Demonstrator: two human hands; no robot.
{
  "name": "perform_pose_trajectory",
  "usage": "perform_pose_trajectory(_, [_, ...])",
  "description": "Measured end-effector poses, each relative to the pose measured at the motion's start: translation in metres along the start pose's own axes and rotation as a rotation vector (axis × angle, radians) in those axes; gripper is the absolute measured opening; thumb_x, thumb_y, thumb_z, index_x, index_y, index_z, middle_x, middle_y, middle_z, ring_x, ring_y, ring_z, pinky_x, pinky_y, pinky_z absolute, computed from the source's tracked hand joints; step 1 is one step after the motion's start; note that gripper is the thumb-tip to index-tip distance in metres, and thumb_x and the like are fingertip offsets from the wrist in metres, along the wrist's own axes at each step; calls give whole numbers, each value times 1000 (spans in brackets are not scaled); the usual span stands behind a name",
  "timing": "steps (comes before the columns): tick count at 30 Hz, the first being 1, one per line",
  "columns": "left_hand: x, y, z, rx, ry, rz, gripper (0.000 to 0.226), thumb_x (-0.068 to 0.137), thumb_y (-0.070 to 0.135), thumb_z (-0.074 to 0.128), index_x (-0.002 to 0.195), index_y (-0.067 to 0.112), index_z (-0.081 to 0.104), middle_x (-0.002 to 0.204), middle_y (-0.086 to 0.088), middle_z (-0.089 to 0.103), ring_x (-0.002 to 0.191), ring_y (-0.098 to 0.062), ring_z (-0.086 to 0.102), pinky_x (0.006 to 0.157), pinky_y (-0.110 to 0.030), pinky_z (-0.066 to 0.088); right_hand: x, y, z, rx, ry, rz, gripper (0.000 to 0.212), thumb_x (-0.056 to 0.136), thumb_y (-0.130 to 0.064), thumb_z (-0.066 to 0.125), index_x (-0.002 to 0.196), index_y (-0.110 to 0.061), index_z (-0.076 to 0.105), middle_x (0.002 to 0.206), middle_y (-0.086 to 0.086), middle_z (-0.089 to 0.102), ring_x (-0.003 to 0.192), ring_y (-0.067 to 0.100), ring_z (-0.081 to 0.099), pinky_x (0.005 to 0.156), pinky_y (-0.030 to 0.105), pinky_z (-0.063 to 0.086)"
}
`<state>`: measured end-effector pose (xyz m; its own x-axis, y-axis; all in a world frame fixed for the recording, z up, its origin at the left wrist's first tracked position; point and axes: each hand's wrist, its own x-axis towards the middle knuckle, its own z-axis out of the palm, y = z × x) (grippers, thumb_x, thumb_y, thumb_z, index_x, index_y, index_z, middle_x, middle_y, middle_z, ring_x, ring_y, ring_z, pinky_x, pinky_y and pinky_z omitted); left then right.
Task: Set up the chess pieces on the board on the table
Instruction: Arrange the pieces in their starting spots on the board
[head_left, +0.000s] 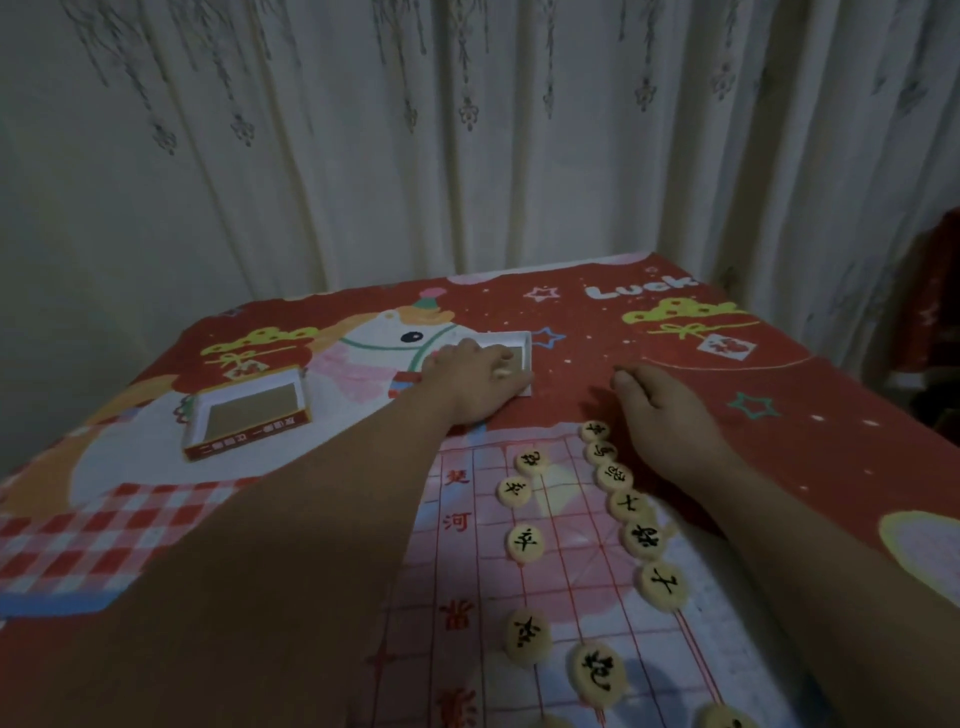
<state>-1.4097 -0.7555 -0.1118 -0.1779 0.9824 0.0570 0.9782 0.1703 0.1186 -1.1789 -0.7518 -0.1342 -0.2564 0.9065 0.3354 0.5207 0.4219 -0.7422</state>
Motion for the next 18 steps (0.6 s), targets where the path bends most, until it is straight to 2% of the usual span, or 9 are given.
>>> perform_pose_trajectory(2, [5, 0, 6, 14, 10, 14, 55, 90, 74, 29, 125, 41, 55, 136, -13, 47, 125, -37, 43, 104, -52, 32, 0, -1, -1, 11, 13, 0, 32, 104, -32, 40, 116, -12, 63, 98, -3, 59, 93, 18, 53, 77, 26, 32])
perform_pose_trajectory(4, [7, -2, 10, 2, 45, 44, 51, 92, 72, 28, 115, 38, 59, 129, -12, 50, 121, -35, 43, 102, -50, 33, -2, -2, 0, 9, 4, 7, 32, 104, -32, 40, 117, -12, 63, 97, -1, 60, 93, 20, 55, 76, 26, 33])
perform_pose_trajectory(9, [10, -5, 13, 41, 106, 163, 45, 96, 64, 30, 101, 27, 56, 104, -6, 50, 105, -31, 50, 89, -42, 42, -3, -2, 2, 9, 0, -2, 31, 104, -33, 41, 111, -12, 63, 89, -4, 58, 88, 18, 54, 74, 26, 33])
perform_pose_trajectory(12, [11, -6, 11, 54, 94, 204, 44, 95, 66, 32, 98, 27, 53, 100, -3, 49, 95, -26, 52, 80, -39, 43, -2, 0, 2, 17, 2, 1, 25, 103, -34, 42, 98, -18, 61, 79, -9, 56, 82, 18, 54, 66, 26, 32])
perform_pose_trajectory(16, [14, -8, 5, 93, 59, 281, 39, 94, 69, 32, 93, 33, 46, 98, 1, 57, 86, -19, 51, 72, -34, 38, -2, -1, 2, 17, 2, -6, 26, 103, -35, 43, 102, -17, 63, 84, -4, 60, 82, 18, 56, 66, 27, 33])
perform_pose_trajectory(18, [15, -9, 3, 125, 83, 298, 41, 94, 69, 30, 90, 31, 45, 89, 4, 58, 82, -19, 51, 69, -33, 37, -2, 0, 2, 20, 5, -13, 25, 103, -35, 42, 95, -19, 60, 78, -7, 58, 75, 14, 53, 61, 26, 33])
